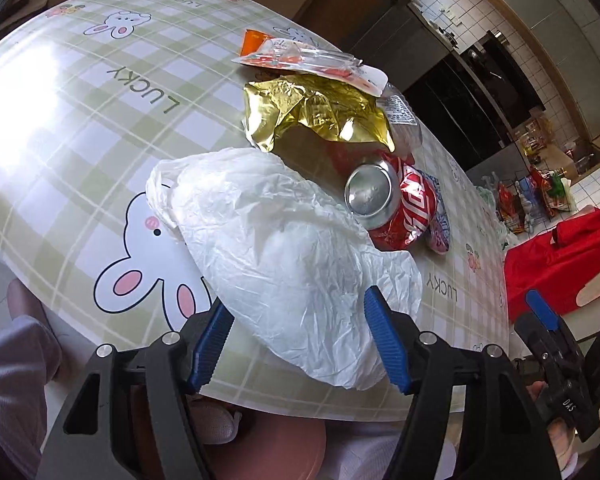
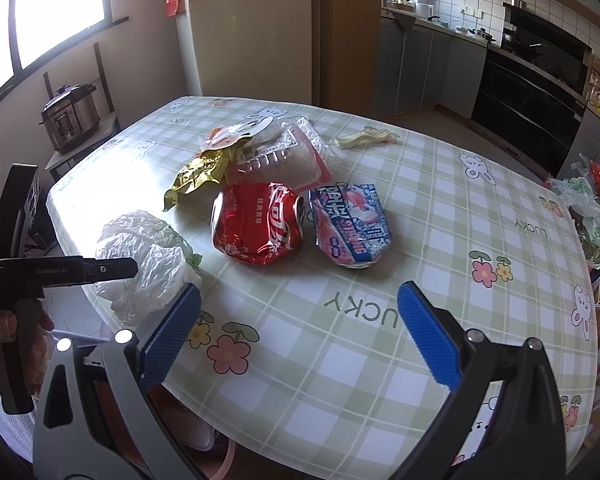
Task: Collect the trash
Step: 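Grasp the white plastic bag with the left gripper, then grasp the crushed red cola can with the right gripper while the left gripper holds the plastic bag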
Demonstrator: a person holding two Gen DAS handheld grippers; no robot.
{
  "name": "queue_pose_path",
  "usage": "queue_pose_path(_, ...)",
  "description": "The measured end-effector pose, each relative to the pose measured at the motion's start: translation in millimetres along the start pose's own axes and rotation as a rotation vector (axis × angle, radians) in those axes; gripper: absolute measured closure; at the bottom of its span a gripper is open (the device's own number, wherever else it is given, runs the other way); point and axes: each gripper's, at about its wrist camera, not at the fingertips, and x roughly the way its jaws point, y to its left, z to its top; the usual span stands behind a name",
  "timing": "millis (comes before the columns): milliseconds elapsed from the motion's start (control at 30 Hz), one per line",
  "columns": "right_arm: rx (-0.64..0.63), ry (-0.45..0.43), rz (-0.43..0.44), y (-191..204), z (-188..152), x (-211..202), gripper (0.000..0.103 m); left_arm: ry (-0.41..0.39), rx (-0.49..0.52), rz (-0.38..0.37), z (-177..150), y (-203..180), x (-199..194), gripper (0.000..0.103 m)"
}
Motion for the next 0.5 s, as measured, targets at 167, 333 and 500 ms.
queue_pose_path(167,-0.023,0.033,0.044,13,13,23,0.015,-0.062,0.054,-0.005,-3,17,-21,0.080)
queue_pose_path(333,-0.055,0.054,0.071,38,30,60,0.027,-0.221,0.135,0.057,-1,35,-76,0.081)
queue_pose_path(500,-0.063,0.051,0.059,67,46,98,0.049,-0.325,0.168,0.127,-4,54,-112,0.081)
